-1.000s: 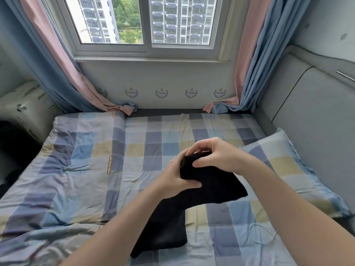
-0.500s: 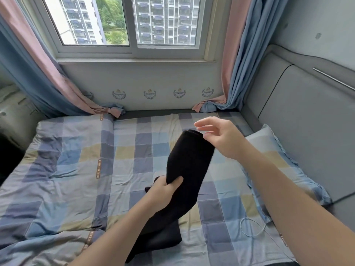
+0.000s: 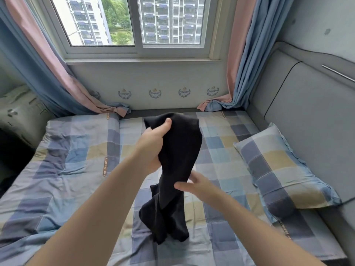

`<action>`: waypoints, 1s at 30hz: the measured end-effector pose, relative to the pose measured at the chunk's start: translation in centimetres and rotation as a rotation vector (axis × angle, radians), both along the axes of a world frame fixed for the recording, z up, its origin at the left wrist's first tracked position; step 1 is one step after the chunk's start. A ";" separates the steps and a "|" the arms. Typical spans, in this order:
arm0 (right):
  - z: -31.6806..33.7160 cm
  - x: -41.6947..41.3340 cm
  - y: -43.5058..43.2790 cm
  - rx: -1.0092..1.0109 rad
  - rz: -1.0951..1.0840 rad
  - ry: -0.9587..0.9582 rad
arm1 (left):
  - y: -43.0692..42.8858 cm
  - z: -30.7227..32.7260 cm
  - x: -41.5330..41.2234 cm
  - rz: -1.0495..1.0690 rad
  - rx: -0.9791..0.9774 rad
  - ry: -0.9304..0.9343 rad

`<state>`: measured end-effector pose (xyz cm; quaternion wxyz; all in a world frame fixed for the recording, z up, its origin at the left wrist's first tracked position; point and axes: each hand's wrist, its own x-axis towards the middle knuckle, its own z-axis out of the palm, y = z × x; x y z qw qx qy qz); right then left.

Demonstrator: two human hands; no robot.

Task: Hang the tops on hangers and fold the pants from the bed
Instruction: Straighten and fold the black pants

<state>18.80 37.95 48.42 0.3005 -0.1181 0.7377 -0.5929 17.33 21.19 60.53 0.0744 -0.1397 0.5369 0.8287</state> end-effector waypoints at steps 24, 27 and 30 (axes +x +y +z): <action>6.7 -2.4 0.9 -0.227 -0.453 0.270 | 1.3 -9.2 3.6 -0.374 -0.484 0.028; 7.9 -2.5 0.8 -0.224 -0.442 0.320 | 1.6 -9.4 3.4 -0.329 -0.623 0.005; 8.1 -2.8 0.9 -0.184 -0.437 0.313 | 1.9 -9.3 3.4 -0.330 -0.604 -0.010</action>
